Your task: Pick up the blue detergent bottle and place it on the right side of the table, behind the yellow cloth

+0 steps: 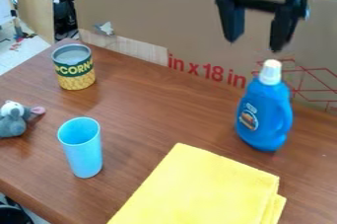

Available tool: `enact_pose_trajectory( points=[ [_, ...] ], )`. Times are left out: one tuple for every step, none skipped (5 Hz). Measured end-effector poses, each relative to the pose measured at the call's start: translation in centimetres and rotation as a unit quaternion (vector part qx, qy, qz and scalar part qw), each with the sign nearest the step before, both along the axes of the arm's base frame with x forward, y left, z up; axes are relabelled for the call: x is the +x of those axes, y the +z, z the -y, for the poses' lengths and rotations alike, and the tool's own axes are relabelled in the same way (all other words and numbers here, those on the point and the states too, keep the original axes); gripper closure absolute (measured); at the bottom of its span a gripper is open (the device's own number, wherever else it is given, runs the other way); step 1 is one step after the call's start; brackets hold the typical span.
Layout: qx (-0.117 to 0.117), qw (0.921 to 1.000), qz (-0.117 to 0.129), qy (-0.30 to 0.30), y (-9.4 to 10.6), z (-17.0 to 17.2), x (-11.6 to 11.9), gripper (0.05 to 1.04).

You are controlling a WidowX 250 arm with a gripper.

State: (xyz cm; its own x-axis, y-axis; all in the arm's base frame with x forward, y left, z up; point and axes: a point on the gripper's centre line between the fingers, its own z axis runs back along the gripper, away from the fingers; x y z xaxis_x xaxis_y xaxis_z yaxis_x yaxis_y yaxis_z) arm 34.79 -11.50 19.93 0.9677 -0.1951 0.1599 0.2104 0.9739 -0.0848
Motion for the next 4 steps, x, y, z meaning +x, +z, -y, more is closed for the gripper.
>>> enact_pose_trajectory(
  points=[
    [0.02,0.9997,0.006,-0.007,2.5,-1.9,-3.8,0.081],
    [0.068,0.9973,-0.027,0.003,3.0,-5.9,-7.8,0.081],
    [0.083,0.9931,-0.078,0.026,2.1,-9.6,-10.7,0.081],
    [0.072,0.9928,-0.093,0.024,0.8,-11.8,-11.7,0.081]
  ],
)
